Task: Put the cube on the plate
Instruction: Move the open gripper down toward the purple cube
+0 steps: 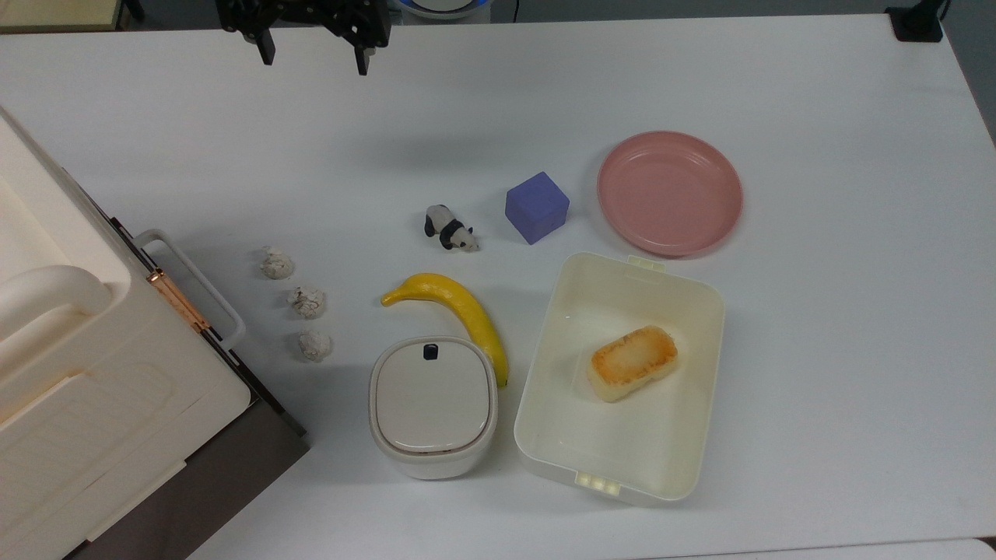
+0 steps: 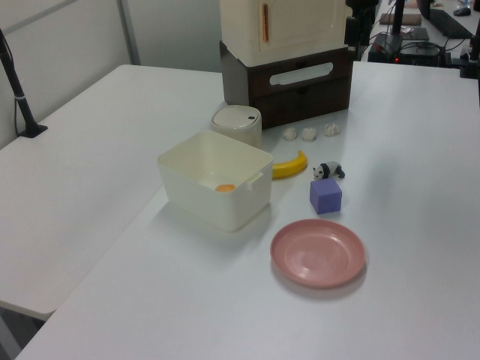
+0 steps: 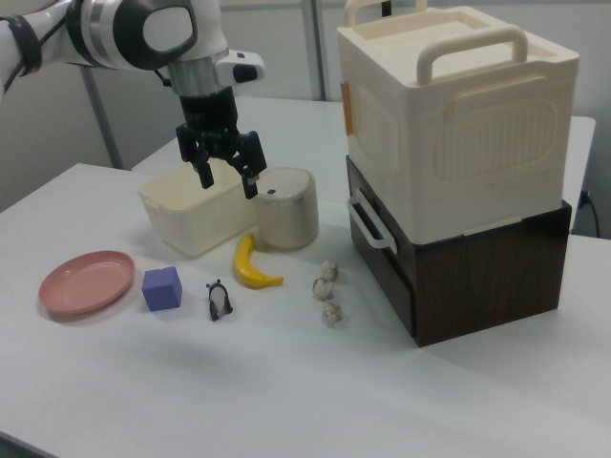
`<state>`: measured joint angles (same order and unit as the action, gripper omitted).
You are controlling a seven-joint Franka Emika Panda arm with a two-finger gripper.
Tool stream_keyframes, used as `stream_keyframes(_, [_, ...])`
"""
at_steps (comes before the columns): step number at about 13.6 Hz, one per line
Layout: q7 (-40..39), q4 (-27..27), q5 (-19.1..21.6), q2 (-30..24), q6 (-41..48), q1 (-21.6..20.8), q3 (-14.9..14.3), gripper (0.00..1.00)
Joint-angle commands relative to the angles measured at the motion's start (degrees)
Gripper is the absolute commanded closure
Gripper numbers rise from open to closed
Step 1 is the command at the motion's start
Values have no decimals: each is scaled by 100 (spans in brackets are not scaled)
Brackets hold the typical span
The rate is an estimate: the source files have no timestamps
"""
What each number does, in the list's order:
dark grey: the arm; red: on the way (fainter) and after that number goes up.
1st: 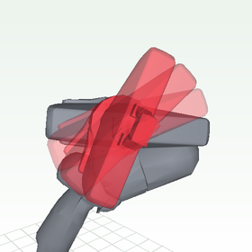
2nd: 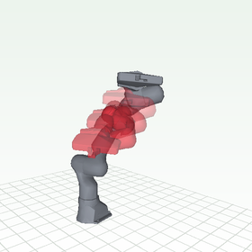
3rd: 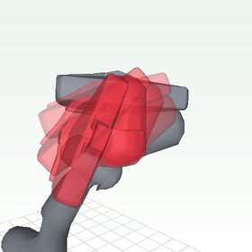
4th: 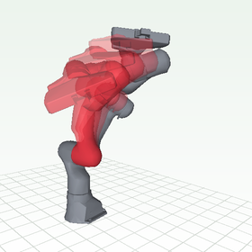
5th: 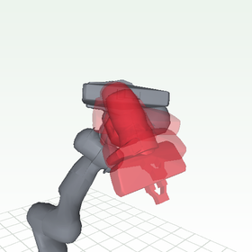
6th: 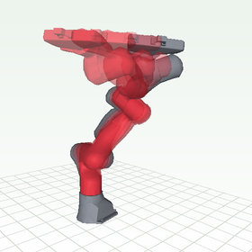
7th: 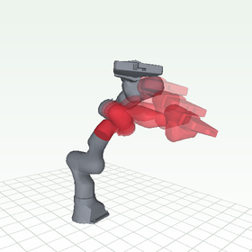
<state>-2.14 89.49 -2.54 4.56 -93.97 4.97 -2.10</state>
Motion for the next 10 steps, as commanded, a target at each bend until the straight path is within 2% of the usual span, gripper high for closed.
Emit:
stream_keyframes(1, [-111, 60, -27, -113, 116, -58, -27, 0])
stream_keyframes(10, [-128, 95, -27, -104, 98, -146, -19, 0])
